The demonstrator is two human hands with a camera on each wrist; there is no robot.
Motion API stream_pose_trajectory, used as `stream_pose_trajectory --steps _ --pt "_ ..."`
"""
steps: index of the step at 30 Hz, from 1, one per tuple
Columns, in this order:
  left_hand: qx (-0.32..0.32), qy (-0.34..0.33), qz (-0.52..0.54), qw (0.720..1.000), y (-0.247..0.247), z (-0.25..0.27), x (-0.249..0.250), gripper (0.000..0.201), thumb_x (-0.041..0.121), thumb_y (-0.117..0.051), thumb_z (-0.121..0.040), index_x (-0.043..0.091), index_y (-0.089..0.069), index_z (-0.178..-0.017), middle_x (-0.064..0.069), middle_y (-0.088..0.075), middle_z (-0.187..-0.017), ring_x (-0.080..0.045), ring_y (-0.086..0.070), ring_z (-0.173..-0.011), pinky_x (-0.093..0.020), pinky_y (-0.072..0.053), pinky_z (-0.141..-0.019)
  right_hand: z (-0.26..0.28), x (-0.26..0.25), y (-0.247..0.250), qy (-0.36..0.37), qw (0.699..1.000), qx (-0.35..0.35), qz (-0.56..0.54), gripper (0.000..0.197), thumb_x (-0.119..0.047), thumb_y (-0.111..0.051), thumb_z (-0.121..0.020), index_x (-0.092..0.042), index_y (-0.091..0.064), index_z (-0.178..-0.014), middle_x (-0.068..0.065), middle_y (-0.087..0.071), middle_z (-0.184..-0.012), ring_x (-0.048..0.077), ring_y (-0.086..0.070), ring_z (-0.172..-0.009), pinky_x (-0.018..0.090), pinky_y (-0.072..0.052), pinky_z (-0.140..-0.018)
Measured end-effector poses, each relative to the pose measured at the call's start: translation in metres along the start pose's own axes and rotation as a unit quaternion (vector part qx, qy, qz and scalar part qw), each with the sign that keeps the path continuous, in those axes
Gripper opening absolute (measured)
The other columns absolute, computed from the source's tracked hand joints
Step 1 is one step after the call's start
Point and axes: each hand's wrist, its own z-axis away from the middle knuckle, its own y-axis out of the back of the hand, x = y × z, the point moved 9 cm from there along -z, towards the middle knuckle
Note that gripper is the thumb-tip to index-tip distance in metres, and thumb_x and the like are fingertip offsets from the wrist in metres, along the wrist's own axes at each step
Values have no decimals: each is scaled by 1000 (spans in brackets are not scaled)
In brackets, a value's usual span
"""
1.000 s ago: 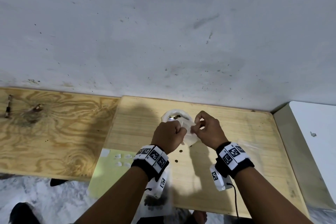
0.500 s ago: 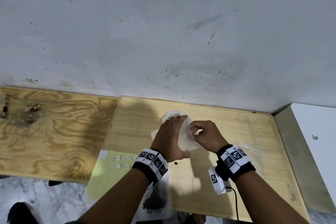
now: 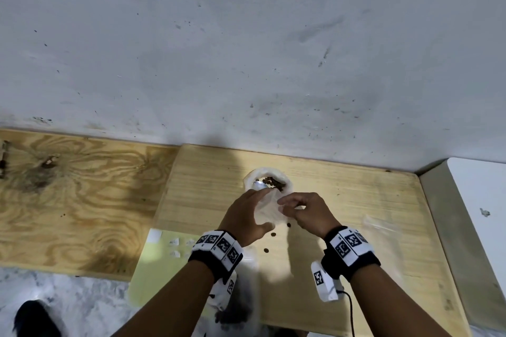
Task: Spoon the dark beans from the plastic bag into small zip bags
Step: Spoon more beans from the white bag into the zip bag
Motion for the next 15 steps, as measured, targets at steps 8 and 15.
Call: stream_pose_trajectory --steps 8,15 --pt "34 237 168 956 24 -19 -79 60 24 -90 -62 20 -64 -117 1 -68 -109 -14 -62 -94 -20 -45 -71 -12 56 49 -104 974 190 65 28 -31 -77 -82 -26 -67 -107 1 -66 -110 20 -62 -99 30 -44 -80" --pt "-64 263 196 942 12 -49 -87 101 41 -89 -32 23 -59 -127 5 -61 -124 -16 -57 -113 -34 -49 -89 -38 75 20 -219 949 -3 227 75 -77 -66 -68 -22 -66 -119 1 -67 -117 21 -64 -101 30 -48 -80"
